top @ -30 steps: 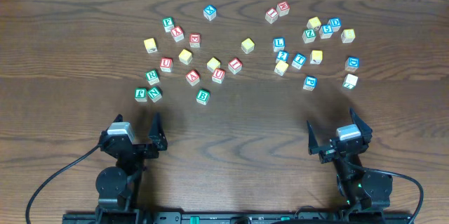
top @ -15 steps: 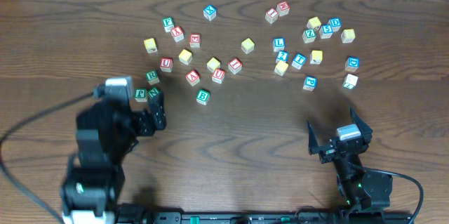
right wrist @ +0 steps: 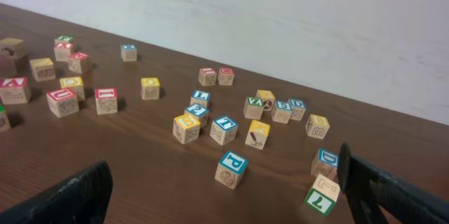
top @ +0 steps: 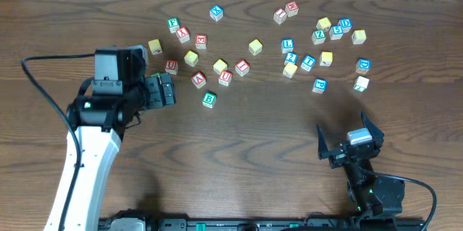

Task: Spell out ROBOT
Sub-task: 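Move the left gripper over the green R block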

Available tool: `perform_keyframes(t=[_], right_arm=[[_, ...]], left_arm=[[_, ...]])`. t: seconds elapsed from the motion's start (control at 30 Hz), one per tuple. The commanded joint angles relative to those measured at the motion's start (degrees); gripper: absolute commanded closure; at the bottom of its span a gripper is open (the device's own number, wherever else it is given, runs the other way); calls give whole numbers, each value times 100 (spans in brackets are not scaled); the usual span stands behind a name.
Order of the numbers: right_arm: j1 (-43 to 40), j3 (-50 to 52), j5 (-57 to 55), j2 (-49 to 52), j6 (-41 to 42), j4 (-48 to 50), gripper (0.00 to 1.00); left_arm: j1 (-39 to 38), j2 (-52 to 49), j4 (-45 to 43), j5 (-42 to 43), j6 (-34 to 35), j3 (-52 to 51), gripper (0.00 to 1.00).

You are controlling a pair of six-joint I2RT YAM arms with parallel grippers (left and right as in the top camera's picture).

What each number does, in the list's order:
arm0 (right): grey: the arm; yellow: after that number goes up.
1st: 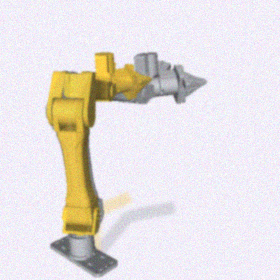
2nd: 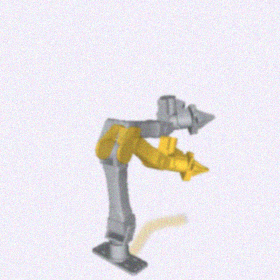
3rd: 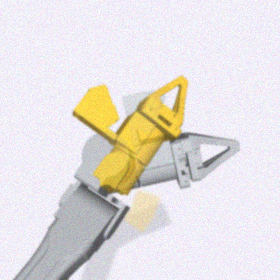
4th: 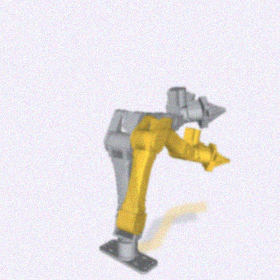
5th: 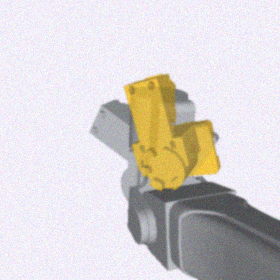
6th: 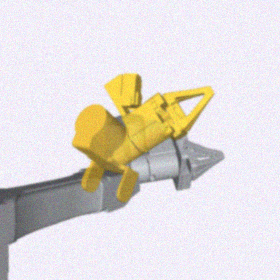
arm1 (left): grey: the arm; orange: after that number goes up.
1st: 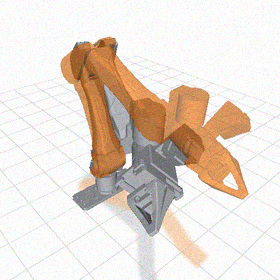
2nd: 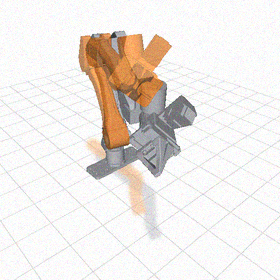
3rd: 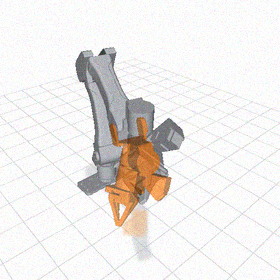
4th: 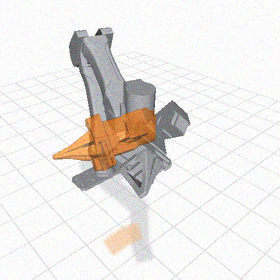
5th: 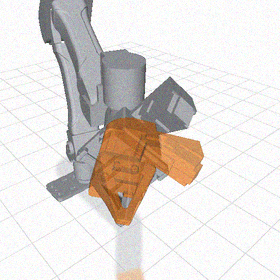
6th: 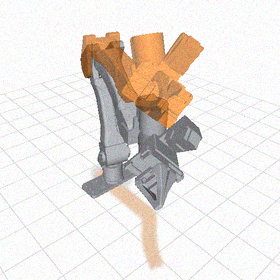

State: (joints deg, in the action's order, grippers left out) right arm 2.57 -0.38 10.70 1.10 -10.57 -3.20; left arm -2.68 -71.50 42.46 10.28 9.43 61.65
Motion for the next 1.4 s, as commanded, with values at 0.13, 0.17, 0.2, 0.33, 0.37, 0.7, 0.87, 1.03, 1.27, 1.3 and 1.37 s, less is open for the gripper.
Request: perform_keyframes(t=[0.13,0.17,0.2,0.33,0.37,0.7,0.87,1.03,1.27,1.3,1.37], right_arm=[[-37,7,0,-9,85,-26,1],[-37,7,0,-9,85,-26,1],[-37,7,0,-9,85,-26,1],[-37,7,0,-9,85,-26,1],[-37,7,0,-9,85,-26,1],[-37,7,0,-9,85,-26,1],[-37,7,0,-9,85,-26,1],[-37,7,0,-9,85,-26,1],[-37,7,0,-9,85,-26,1],[-37,7,0,-9,85,-26,1],[-39,7,0,-9,85,-26,1]], left_arm=[[26,-1305,962,-199,815,1751,5],[26,-1410,1047,-199,898,1867,4],[26,-1475,1106,-197,920,1932,5],[131,-2162,1700,-195,931,2579,5],[190,-2358,1884,-195,931,2793,5],[466,-3536,2308,-199,824,3526,5],[466,-4004,2041,-225,564,3523,5],[463,-4092,1705,-240,564,3523,4],[463,-4094,1637,-240,566,3414,5],[463,-4094,1657,-238,566,3414,5],[466,-4094,1644,-238,566,3414,5]])
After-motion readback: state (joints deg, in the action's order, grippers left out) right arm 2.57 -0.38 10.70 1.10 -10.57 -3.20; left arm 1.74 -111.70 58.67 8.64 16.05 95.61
